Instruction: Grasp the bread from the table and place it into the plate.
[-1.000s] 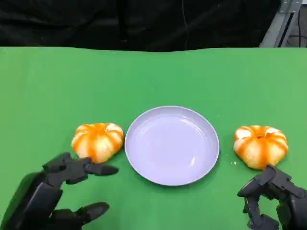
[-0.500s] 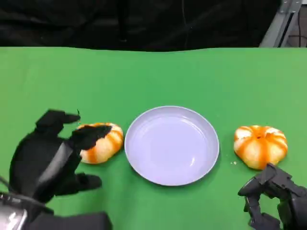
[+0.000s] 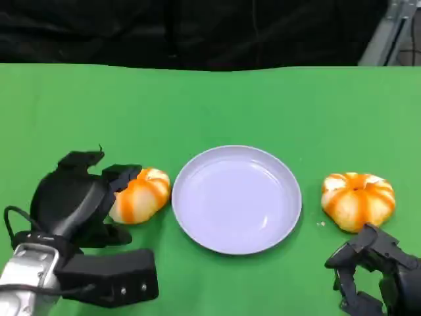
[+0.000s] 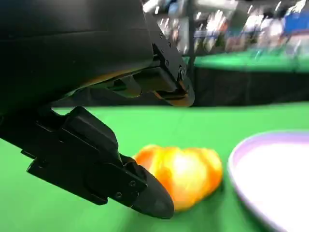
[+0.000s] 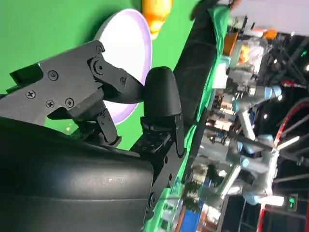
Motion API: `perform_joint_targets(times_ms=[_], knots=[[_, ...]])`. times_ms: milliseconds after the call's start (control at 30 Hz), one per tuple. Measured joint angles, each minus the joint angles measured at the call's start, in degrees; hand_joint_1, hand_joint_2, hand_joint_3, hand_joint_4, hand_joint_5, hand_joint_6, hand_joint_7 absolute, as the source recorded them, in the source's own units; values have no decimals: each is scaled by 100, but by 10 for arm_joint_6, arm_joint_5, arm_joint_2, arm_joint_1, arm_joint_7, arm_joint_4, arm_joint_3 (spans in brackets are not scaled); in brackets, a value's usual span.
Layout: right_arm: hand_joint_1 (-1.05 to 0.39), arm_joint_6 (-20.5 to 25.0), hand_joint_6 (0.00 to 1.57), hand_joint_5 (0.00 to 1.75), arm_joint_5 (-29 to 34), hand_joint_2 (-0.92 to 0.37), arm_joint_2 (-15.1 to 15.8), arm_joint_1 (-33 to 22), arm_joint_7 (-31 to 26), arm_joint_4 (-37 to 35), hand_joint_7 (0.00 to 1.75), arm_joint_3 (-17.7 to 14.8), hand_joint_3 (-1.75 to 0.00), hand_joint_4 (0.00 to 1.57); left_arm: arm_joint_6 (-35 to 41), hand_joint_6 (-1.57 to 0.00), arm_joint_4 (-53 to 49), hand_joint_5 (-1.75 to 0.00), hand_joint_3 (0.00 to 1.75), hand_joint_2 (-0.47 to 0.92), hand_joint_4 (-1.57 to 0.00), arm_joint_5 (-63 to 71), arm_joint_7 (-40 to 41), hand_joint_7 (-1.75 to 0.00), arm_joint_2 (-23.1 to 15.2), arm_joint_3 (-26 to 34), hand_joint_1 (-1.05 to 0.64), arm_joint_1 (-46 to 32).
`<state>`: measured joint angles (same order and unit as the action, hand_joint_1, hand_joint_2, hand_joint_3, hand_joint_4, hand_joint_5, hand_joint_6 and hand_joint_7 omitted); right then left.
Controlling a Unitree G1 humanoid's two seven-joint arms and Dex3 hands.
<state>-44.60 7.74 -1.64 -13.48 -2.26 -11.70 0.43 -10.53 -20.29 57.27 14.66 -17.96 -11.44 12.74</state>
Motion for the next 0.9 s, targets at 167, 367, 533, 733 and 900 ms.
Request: perform_joint_targets(times_ms=[167, 367, 533, 733, 900], knots=[[-14, 2, 72, 175, 5, -69, 0, 0, -3, 1, 152, 1, -90, 79, 15, -51, -67, -7, 1, 86, -38, -14, 22, 0, 5, -32, -90, 40], [-14, 7, 72, 175, 5, -69, 0, -1, -2, 11, 153, 2, -89, 79, 30, -49, -134, -5, 1, 88, -38, -37, 41, 0, 12, -64, -92, 68], [-12, 4, 72, 175, 4, -68, 0, -1, -2, 9, 151, 2, -91, 79, 42, -49, -177, -3, 1, 90, -39, -52, 47, 0, 21, -88, -91, 99], [-13, -6, 72, 175, 1, -67, 0, 0, -2, 0, 152, 2, -92, 80, 28, -53, -245, -4, 0, 90, -44, -67, 87, -1, 35, -116, -91, 132], [-12, -5, 72, 175, 2, -67, 0, 0, -2, 2, 152, 3, -93, 80, 17, -54, -287, -3, 1, 91, -46, -76, 120, -1, 37, -135, -89, 150]])
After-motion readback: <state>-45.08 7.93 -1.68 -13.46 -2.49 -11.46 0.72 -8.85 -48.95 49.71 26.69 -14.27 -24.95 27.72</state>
